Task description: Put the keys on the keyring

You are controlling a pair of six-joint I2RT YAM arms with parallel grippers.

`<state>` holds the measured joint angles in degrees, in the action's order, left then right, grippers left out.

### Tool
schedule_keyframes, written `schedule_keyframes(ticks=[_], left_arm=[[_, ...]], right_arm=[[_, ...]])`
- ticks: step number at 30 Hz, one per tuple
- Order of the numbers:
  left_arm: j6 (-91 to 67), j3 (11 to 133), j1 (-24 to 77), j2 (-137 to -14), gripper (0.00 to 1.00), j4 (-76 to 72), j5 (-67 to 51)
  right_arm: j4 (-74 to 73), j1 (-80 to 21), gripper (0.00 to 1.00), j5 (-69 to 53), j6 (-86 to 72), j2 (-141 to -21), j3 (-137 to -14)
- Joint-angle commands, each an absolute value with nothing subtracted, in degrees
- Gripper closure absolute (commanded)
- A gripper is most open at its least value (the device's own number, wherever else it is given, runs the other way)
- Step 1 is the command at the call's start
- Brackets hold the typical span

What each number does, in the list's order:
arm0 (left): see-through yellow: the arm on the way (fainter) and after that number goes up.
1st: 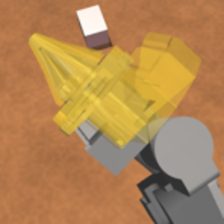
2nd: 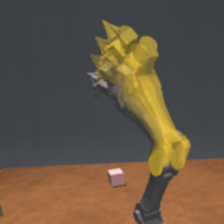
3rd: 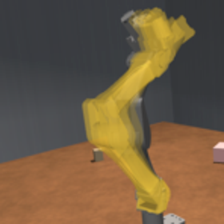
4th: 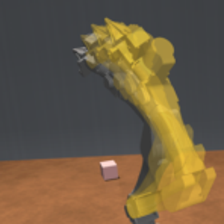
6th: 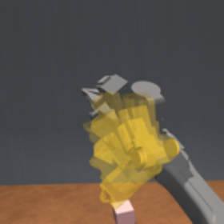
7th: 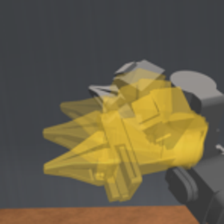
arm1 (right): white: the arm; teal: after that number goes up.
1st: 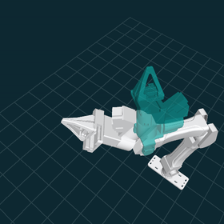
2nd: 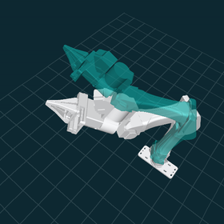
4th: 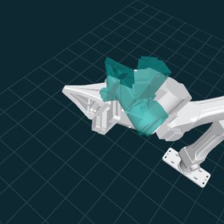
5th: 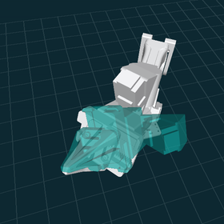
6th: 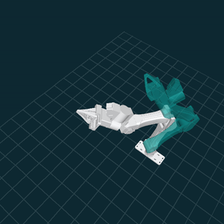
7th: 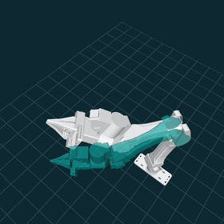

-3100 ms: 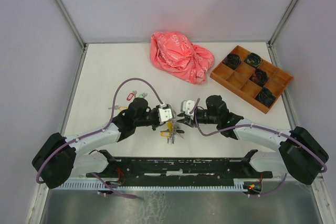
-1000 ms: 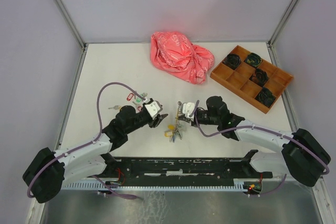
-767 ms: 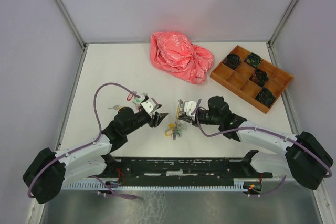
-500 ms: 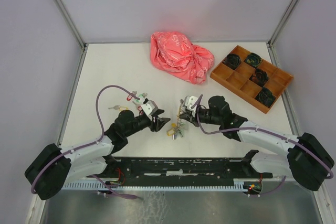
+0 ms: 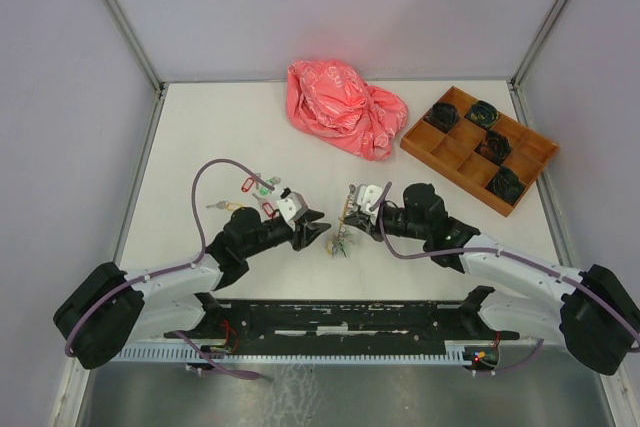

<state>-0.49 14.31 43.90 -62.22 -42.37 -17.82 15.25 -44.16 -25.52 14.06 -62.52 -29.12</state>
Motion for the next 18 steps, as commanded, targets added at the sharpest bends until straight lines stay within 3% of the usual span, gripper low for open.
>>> schedule_keyframes(ticks=[1,12,18], left_arm=[[3.87,16.47,43.97,-61.64,0.59,-44.7,-23.78],[-1.7,19.08,42.73,-65.48,0.58,-45.49,-31.15],[1.91,16.15,44.03,-63.25,0.57,-45.67,-22.79]], right_arm=[[12.85,-44.56,0.98,-31.44,25.96,-59.53,-30.04],[13.17,-44.56,0.99,-34.53,35.0,-59.85,-28.79],[14.83,-44.63,1.0,-29.21,29.7,-59.62,-29.23]])
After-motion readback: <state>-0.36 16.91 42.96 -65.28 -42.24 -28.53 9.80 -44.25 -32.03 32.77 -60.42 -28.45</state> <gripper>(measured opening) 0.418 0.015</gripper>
